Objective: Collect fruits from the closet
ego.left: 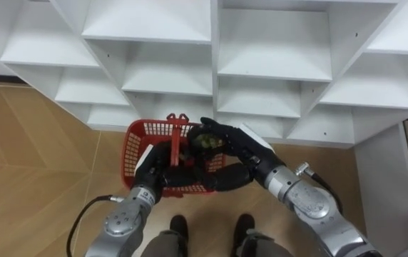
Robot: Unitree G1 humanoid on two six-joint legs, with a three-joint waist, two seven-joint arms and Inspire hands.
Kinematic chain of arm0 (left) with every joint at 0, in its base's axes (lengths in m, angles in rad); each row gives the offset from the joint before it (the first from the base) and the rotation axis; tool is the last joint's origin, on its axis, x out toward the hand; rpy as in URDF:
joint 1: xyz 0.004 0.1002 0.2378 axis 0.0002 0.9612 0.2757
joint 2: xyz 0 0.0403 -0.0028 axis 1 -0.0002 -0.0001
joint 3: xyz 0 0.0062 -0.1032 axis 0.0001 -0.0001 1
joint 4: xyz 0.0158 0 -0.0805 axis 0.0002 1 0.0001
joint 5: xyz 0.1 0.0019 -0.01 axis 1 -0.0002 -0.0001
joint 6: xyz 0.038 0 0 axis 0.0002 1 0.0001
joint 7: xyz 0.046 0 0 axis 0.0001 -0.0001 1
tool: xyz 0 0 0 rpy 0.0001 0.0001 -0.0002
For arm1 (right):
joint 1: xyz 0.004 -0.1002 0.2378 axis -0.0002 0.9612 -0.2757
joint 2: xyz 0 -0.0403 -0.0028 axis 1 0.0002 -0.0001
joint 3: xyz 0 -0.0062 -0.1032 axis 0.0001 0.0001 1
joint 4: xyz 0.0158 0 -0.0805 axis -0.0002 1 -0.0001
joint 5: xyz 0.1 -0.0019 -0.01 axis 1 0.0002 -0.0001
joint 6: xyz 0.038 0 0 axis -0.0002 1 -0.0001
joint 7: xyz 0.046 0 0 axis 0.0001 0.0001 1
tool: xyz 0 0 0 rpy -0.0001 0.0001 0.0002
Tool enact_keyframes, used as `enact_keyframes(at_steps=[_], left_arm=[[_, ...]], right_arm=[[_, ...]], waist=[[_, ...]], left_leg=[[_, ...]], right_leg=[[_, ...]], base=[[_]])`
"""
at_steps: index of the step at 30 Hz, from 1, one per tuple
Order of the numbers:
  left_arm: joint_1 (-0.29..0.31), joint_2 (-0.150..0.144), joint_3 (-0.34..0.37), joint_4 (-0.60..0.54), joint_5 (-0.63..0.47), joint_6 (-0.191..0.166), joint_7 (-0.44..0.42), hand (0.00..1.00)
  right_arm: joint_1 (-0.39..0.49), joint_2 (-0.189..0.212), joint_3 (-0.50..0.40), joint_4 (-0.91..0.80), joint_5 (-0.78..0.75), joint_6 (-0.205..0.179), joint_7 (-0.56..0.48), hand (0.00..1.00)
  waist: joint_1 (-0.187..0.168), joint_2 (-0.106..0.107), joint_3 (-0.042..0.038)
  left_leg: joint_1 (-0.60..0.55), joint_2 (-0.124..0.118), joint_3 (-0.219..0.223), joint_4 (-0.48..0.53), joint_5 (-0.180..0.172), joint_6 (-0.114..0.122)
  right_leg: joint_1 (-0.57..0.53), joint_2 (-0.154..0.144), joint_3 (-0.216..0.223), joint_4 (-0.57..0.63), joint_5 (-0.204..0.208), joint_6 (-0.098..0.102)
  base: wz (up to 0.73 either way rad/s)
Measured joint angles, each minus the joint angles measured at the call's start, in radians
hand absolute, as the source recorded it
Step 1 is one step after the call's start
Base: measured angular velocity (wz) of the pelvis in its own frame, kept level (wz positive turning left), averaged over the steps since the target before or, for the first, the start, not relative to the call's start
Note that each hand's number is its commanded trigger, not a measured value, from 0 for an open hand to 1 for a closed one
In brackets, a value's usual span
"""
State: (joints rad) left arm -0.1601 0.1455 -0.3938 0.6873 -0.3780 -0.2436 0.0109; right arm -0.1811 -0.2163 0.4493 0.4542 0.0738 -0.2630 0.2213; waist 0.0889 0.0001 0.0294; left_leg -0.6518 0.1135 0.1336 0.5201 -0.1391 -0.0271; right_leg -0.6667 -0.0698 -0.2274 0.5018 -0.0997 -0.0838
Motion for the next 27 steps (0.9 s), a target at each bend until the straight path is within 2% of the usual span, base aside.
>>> enact_keyframes(at_steps=[19, 27], left_arm=[[0.0, -0.004, 0.0, 0.0, 0.0, 0.0, 0.01, 1.0], [0.0, -0.003, 0.014, 0.0, 0.04, 0.0, 0.005, 1.0]], right_arm=[[0.0, 0.0, -0.001, 0.0, 0.0, 0.0, 0.0, 0.0], [-0.002, 0.0, -0.006, 0.0, -0.055, 0.0, -0.001, 0.0]], waist=[[-0.001, 0.0, 0.0001], [-0.001, -0.001, 0.0005]], left_leg=[[0.0, -0.001, -0.001, -0.001, 0.0, 0.0], [-0.001, 0.0, 0.0, 0.001, 0.0, 0.0]], right_leg=[[0.0, 0.0, 0.0, -0.001, 0.0, 0.0], [-0.001, 0.002, 0.003, 0.0, 0.0, 0.0]], base=[[0.0], [0.0]])
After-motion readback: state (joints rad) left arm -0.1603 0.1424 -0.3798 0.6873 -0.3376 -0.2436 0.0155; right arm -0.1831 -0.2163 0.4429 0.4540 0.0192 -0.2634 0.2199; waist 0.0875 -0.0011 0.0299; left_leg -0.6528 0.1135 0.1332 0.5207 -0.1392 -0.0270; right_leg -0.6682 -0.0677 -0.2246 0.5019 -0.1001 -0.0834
